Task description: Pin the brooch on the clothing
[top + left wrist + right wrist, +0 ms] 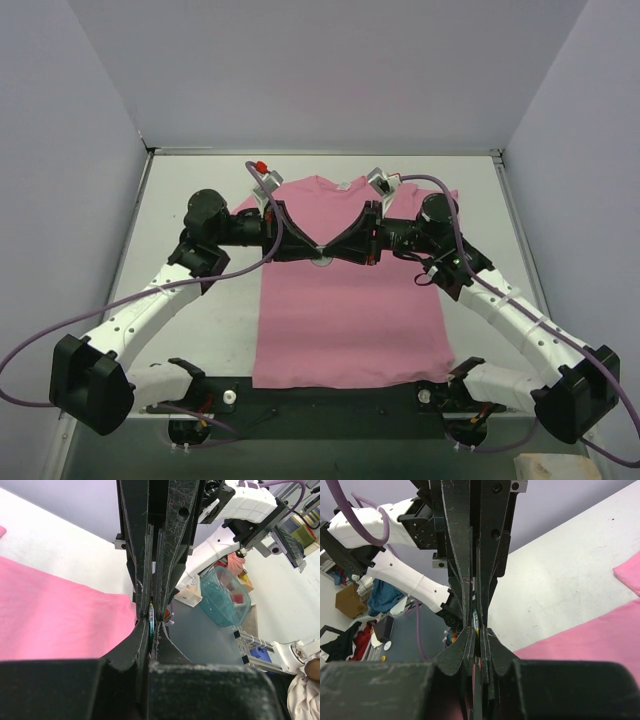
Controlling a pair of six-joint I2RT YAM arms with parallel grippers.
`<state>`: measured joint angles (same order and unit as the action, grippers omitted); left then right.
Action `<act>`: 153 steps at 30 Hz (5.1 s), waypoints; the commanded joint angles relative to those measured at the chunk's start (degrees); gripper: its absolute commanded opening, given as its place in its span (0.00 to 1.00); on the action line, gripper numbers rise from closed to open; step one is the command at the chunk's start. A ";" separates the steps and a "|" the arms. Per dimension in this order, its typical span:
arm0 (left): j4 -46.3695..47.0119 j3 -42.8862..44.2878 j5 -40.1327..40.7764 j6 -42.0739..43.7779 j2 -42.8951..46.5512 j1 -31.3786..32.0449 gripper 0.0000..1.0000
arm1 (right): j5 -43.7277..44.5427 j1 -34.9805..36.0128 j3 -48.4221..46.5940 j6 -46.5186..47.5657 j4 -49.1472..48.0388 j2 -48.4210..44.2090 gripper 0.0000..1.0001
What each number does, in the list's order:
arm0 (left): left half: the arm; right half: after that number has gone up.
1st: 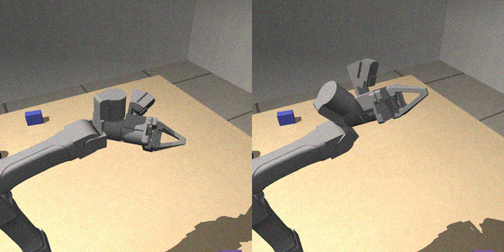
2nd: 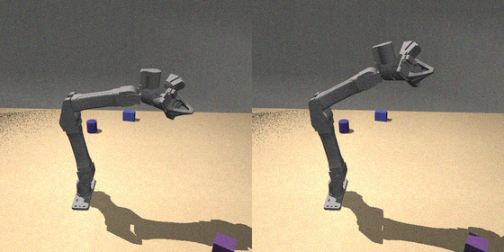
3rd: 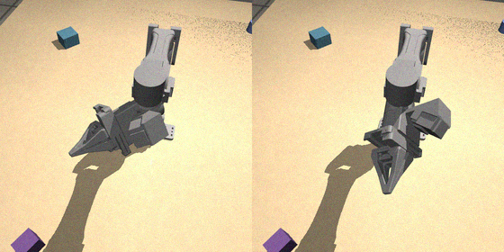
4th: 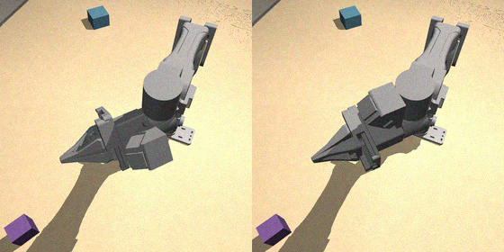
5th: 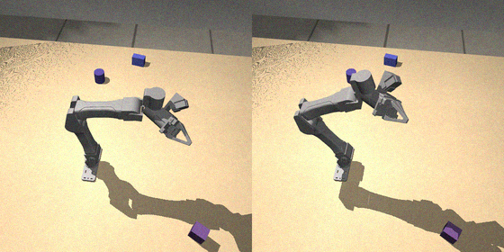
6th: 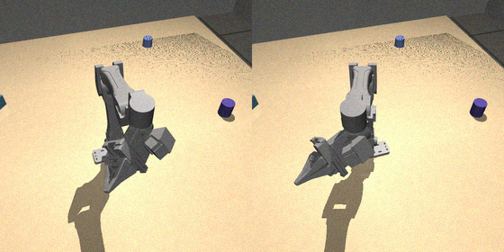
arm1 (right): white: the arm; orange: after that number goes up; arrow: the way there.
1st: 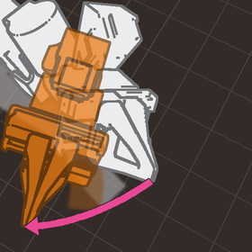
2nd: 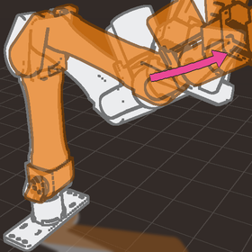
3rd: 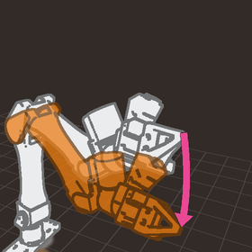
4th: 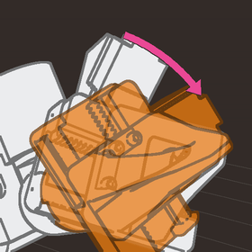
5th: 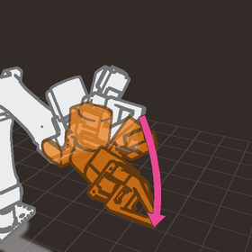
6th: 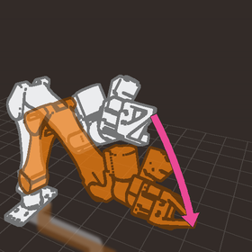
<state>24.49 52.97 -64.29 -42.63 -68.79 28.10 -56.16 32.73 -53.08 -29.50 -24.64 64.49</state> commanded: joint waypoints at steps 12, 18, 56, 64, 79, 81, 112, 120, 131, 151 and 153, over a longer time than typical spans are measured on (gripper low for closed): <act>-22.99 9.52 17.78 17.93 4.45 0.03 0.64 | 9.83 -1.70 2.10 1.81 -1.99 -4.19 0.00; -28.36 10.13 24.12 21.10 5.51 0.12 0.77 | 20.64 -2.50 5.88 2.16 -2.16 -10.94 0.00; -25.37 13.74 18.59 21.45 -4.24 6.62 0.00 | 12.22 -2.67 5.36 -3.73 -11.22 -6.75 0.00; -25.37 12.69 18.76 21.80 -3.10 6.62 0.00 | 12.04 -2.76 5.27 -3.90 -10.95 -6.22 0.20; -23.26 10.49 20.52 22.94 -0.38 6.44 0.00 | 9.67 -2.93 5.79 -5.49 -12.27 -5.86 0.58; -22.56 10.05 20.26 22.68 0.15 6.44 0.00 | 9.49 -3.11 5.71 -5.40 -11.74 -5.78 0.58; -21.41 9.25 18.15 22.94 2.44 6.53 0.00 | 9.23 -3.38 5.88 -6.89 -12.10 -4.20 0.12; -26.84 11.45 18.24 25.84 2.17 6.97 0.00 | 8.79 -3.38 4.39 -5.57 -8.50 -2.62 0.05; -36.88 17.25 23.68 33.66 0.24 10.92 0.00 | 9.49 -3.38 1.32 -0.92 0.38 -1.03 0.00; -39.70 18.93 22.72 39.02 1.73 11.72 0.00 | 7.29 -3.38 -2.99 9.28 14.01 0.37 0.00; -39.26 18.58 21.93 39.29 2.00 11.81 0.00 | 8.08 -3.38 -3.26 9.46 14.53 0.29 0.00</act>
<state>-17.17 68.73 -37.74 -5.69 -68.95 38.59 -51.48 29.67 -54.54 -22.35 -12.45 63.66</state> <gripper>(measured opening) 0.037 0.141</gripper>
